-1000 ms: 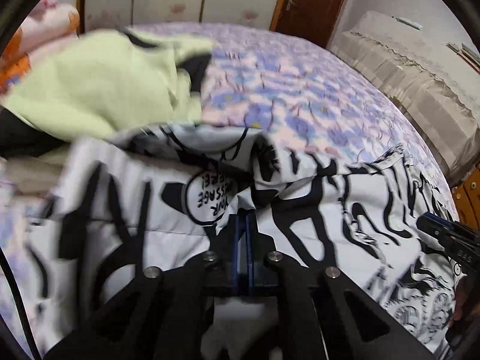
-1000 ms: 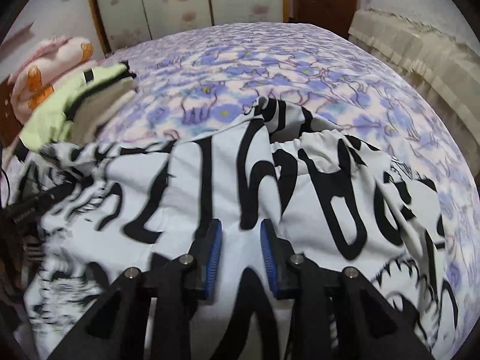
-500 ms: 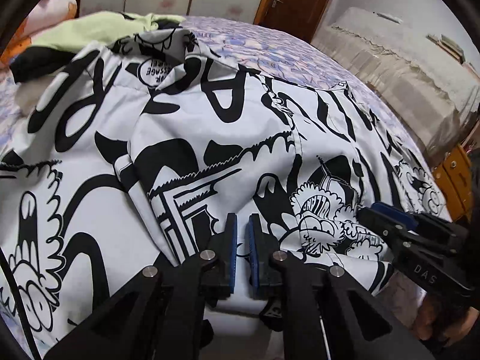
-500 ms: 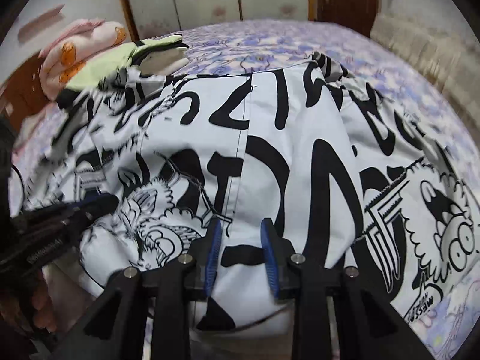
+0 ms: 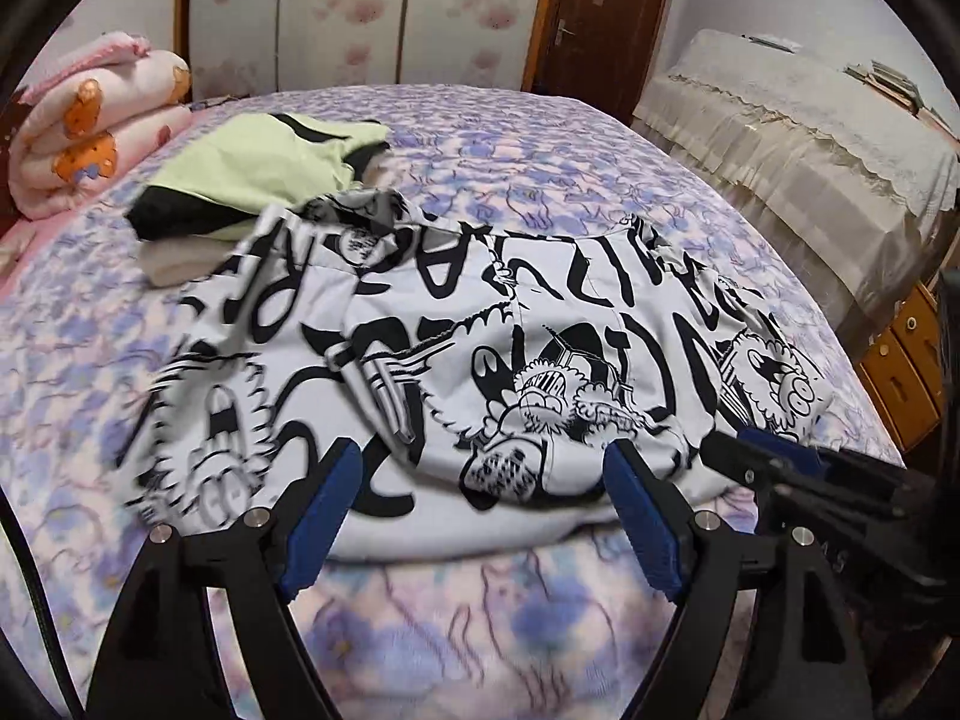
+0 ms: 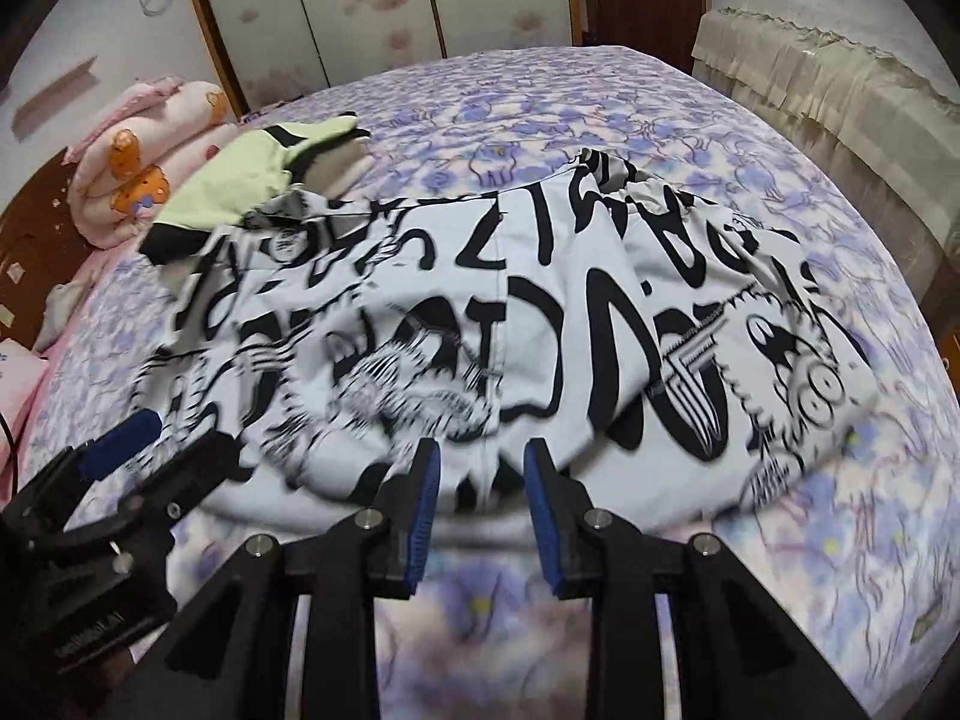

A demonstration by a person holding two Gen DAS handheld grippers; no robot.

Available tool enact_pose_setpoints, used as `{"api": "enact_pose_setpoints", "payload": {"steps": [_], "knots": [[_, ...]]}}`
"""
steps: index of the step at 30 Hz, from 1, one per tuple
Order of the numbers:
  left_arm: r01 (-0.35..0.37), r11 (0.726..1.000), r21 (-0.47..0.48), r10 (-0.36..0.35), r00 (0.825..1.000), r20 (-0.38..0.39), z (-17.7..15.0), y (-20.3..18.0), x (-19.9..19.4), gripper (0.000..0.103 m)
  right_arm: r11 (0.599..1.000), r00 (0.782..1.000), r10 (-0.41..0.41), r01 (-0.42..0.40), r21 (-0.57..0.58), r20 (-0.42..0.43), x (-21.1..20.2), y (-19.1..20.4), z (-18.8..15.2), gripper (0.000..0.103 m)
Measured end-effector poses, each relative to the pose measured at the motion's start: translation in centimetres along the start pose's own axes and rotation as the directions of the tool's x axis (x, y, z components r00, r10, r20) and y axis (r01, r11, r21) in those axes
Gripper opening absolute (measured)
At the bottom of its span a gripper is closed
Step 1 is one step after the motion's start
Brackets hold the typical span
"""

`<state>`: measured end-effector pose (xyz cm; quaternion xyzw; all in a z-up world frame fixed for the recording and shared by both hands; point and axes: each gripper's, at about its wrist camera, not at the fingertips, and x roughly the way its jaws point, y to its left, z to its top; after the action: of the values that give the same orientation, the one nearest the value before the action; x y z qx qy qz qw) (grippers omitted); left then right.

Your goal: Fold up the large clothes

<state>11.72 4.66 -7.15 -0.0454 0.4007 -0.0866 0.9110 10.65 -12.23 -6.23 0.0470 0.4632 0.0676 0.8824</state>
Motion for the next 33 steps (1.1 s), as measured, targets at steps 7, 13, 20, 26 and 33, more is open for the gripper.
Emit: {"api": "enact_pose_setpoints", "payload": {"steps": [7, 13, 20, 26, 33], "knots": [[0.000, 0.999, -0.032, 0.000, 1.000, 0.020, -0.7, -0.4, -4.2, 0.083, 0.999, 0.999, 0.047, -0.047, 0.015, 0.004, -3.6, 0.4, -1.6, 0.029], [0.069, 0.995, -0.068, -0.068, 0.998, 0.019, -0.8, -0.2, -6.1, 0.083, 0.998, 0.997, 0.063, -0.063, 0.025, 0.035, -6.1, 0.4, -1.7, 0.029], [0.126, 0.981, -0.145, -0.122, 0.992, 0.035, -1.2, 2.2, -7.2, 0.084, 0.999, 0.994, 0.046, -0.047, 0.008, 0.097, -8.3, 0.9, -1.4, 0.029], [0.178, 0.945, -0.276, -0.177, 0.984, 0.028, -2.7, 5.5, -5.2, 0.084, 0.999, 0.989, 0.036, -0.037, 0.003, 0.140, -8.1, 1.6, -0.6, 0.029], [0.265, 0.858, -0.439, -0.255, 0.963, 0.084, -6.5, 9.7, -1.0, 0.084, 1.000, 0.992, 0.026, -0.027, 0.013, 0.122, -5.3, 1.8, 0.4, 0.029]]}}
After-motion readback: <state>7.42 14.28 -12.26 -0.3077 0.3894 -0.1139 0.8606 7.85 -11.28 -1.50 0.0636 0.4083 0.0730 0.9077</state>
